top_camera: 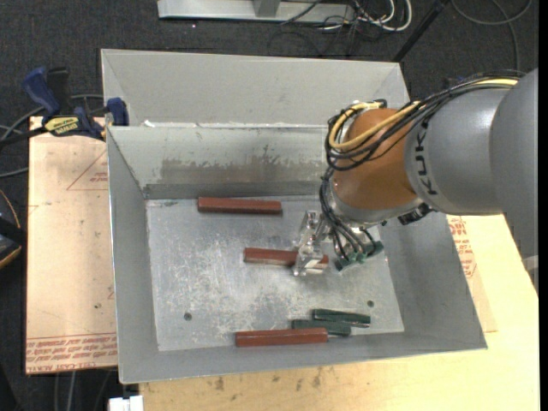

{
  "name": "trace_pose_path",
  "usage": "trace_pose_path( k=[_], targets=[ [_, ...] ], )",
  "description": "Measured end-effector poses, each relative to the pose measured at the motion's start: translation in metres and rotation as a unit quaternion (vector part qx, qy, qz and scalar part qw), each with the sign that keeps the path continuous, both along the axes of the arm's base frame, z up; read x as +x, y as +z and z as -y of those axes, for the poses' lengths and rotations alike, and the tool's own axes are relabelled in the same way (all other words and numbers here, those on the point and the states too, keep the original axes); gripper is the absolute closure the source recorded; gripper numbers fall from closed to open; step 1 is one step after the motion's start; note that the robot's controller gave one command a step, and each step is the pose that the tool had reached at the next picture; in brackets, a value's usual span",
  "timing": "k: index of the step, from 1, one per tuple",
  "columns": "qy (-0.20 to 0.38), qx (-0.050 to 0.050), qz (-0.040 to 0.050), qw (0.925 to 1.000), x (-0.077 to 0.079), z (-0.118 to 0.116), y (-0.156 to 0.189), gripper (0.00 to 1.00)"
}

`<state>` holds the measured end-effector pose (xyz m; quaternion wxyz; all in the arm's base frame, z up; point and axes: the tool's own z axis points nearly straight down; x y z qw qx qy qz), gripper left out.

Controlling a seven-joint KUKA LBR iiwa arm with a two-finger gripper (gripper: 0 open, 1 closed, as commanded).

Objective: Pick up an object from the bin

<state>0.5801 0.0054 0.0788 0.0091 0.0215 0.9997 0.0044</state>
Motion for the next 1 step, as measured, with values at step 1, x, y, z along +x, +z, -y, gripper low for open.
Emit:
trace_pose_path(
  k=[1],
  targets=[
    [0.000,0.000,0.0000,1.0000,0.0000,0.0000,0.0000,1.00]
  ],
)
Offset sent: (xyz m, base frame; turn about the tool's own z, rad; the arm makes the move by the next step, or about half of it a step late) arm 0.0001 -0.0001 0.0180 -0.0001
